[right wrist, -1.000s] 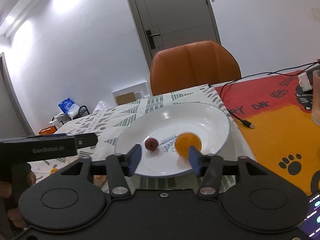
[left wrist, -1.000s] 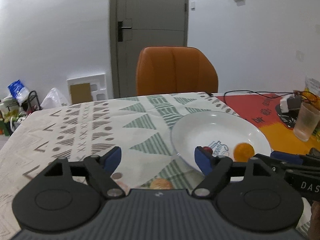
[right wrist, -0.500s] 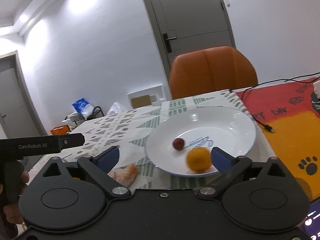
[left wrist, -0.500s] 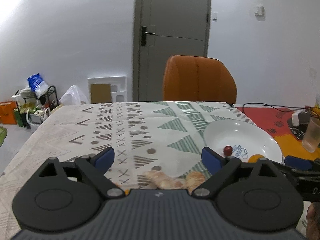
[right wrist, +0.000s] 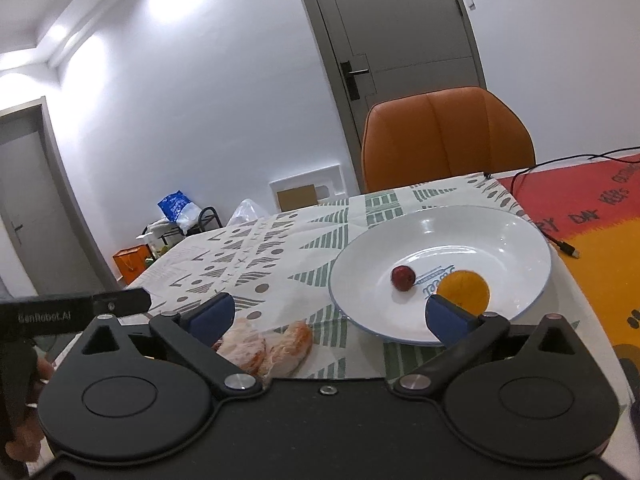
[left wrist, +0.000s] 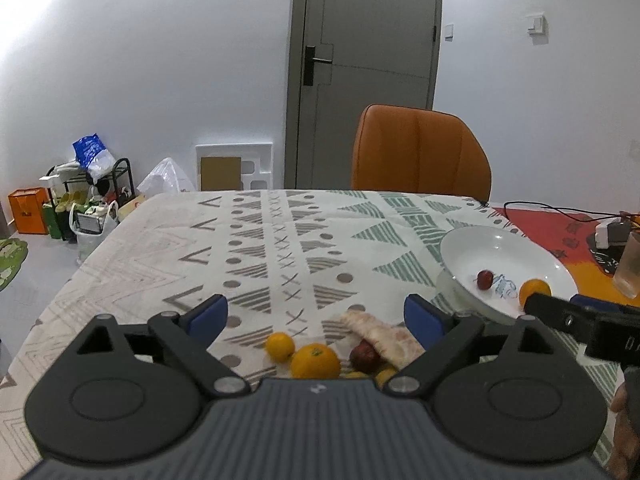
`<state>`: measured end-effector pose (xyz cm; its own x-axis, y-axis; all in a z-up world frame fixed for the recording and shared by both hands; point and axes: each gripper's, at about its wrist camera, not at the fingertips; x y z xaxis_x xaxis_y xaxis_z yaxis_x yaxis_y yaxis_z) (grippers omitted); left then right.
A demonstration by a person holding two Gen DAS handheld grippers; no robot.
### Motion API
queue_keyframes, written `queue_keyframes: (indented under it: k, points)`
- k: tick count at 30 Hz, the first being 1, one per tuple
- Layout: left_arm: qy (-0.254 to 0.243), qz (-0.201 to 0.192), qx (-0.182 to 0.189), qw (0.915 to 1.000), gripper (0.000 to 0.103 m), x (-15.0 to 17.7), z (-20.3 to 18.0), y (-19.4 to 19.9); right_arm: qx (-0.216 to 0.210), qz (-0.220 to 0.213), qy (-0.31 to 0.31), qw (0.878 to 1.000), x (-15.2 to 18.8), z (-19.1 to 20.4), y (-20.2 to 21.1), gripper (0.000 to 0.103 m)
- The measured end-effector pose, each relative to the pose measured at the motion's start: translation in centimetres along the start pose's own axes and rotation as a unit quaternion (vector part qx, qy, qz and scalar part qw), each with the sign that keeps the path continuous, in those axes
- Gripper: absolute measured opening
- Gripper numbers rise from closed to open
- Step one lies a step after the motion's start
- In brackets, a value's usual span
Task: Organize fruits
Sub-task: 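Move both open tools back to the fruit pile, then grasp a small tangerine with the right tool while the left tool grasps an orange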
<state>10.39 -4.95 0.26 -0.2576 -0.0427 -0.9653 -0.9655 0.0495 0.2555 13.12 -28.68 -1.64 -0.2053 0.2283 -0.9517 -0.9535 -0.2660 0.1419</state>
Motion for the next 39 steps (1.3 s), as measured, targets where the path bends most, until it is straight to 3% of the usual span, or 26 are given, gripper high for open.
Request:
queue_keyframes:
  k: [19, 28, 32, 39]
  points:
    - [0.019, 0.026, -0.024, 0.9992, 0.095, 3.3, 3.4, 0.5, -0.056, 0.056, 0.028, 0.996, 2.7, 2.4, -1.3, 0.102]
    - [0.014, 0.03, -0.016, 0.9993, 0.094, 4.2, 3.5, 0.1, -0.078, 0.084, 0.037, 0.993, 4.1, 3.6, -2.1, 0.075]
    - [0.012, 0.031, -0.008, 0.9994, 0.092, 4.6, 3.3, -0.1, -0.087, 0.095, 0.029, 0.991, 4.6, 3.7, -2.4, 0.057]
    - [0.009, 0.031, 0.002, 0.9995, 0.092, 5.0, 2.8, -0.4, -0.11, 0.113, 0.016, 0.987, 5.2, 3.8, -2.9, 0.05]
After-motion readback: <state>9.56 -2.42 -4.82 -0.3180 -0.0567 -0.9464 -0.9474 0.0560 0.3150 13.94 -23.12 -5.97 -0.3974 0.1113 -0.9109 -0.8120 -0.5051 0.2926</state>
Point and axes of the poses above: each gripper's, at about its wrist camera, not at the fingertips, and y roughly against the way its jaws point, z to its left, x to its underside, and after that the axes turned 15 degrees about -z, right-handed
